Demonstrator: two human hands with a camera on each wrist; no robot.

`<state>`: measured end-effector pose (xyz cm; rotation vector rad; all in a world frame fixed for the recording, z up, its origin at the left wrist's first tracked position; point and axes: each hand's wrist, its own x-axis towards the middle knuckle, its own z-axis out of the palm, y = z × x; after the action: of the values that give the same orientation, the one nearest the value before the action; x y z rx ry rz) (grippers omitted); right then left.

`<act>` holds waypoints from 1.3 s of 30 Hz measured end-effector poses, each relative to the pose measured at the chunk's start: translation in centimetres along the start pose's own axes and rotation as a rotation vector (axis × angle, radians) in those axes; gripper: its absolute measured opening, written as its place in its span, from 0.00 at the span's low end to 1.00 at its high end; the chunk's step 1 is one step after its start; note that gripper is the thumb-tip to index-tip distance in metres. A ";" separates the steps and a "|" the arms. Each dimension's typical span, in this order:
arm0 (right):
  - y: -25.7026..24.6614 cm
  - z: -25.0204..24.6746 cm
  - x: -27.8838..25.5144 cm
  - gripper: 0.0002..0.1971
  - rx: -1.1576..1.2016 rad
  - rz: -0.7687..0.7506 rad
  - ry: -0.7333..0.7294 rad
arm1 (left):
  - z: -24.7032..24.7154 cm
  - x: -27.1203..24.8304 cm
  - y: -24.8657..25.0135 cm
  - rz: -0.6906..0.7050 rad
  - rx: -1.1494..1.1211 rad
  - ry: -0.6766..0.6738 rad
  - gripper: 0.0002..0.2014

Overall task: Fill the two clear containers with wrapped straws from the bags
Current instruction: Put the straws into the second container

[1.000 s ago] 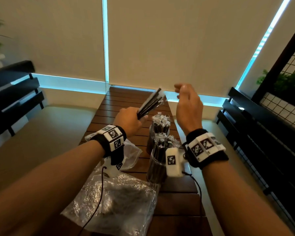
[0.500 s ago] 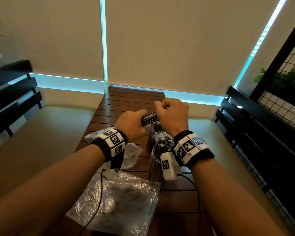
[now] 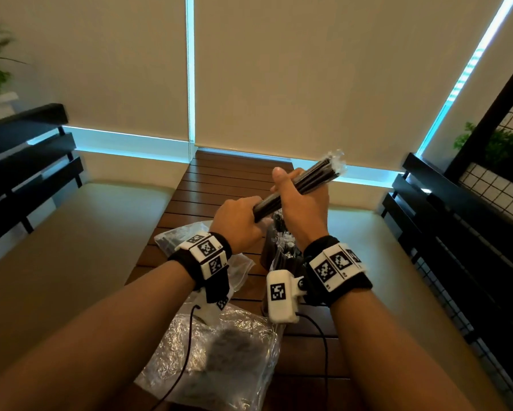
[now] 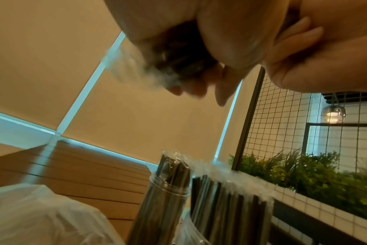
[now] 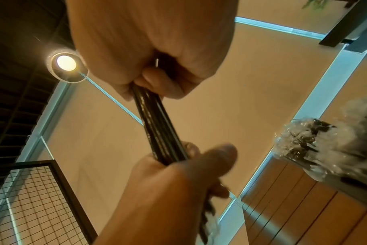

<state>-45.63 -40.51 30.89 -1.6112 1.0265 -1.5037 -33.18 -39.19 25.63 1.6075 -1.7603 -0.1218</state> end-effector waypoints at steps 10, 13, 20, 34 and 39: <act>-0.6 -0.6 0.7 0.18 -0.076 -0.023 0.267 | -1.0 0.0 -1.2 -0.797 -1.313 -0.069 0.16; -0.5 -0.2 -0.2 0.17 -0.058 -0.003 0.267 | -0.9 1.0 0.3 -0.835 -1.392 -0.137 0.30; -0.9 -1.1 -1.8 0.18 -0.138 -0.139 0.157 | -0.6 0.3 2.5 -0.791 -1.281 -0.250 0.25; 0.0 -6.0 -0.6 0.23 -0.387 -0.094 0.077 | 1.4 0.3 0.3 -0.534 -0.281 -0.473 0.13; 2.1 -6.1 2.0 0.19 -0.453 0.029 0.155 | 6.6 0.4 -1.9 -0.430 -0.045 -0.621 0.16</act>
<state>-51.83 -43.09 30.48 -1.7879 1.5575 -1.4646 -35.33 -42.58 20.02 2.0337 -1.7826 -0.9432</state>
